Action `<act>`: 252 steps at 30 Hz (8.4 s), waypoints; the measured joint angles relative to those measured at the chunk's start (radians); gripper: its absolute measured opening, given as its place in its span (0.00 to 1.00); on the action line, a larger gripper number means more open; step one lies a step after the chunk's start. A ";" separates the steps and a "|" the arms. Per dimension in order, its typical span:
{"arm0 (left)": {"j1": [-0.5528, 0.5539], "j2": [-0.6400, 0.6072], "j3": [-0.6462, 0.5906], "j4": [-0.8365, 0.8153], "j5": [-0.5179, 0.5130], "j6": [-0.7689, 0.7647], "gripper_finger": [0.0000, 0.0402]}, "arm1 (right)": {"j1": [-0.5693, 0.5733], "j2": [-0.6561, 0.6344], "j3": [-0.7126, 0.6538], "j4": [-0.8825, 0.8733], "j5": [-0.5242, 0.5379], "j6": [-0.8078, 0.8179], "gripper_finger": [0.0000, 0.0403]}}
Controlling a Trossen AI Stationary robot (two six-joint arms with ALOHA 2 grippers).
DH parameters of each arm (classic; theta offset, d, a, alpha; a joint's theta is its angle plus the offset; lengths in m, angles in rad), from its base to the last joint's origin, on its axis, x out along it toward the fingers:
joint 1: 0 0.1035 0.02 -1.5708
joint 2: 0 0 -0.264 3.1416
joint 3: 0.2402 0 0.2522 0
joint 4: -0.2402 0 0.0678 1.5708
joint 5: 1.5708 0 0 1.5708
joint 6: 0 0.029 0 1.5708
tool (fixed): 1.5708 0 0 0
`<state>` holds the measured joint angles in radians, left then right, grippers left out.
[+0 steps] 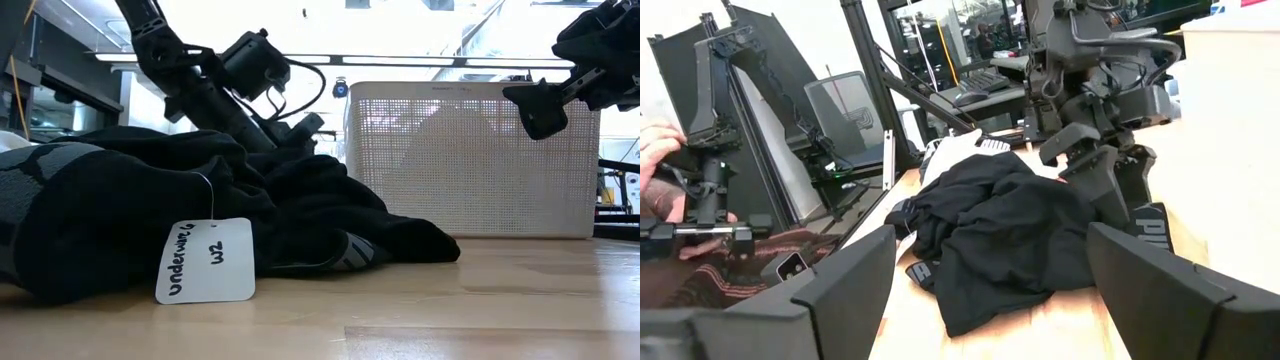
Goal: Pick & Place Cloths
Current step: Put the top black boxer into the right transparent bin, then put the bottom black boxer into the right transparent bin
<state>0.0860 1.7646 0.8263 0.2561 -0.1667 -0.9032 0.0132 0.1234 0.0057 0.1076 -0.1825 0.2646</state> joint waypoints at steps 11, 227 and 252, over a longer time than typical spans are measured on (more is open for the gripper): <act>0.000 0.004 0.000 0.003 0.020 0.008 0.51 | 0.000 0.000 0.000 0.000 0.000 0.000 0.79; 0.450 0.033 0.879 -1.253 -0.255 0.656 0.56 | 0.000 0.000 0.000 0.000 0.000 0.000 0.79; 0.065 -0.165 0.881 -1.486 -0.205 0.686 0.07 | 0.000 0.000 0.000 0.000 0.000 0.000 0.79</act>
<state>0.1514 1.5993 1.7073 -1.2302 -0.3717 -0.2168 0.0131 0.1230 0.0059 0.1074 -0.1825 0.2646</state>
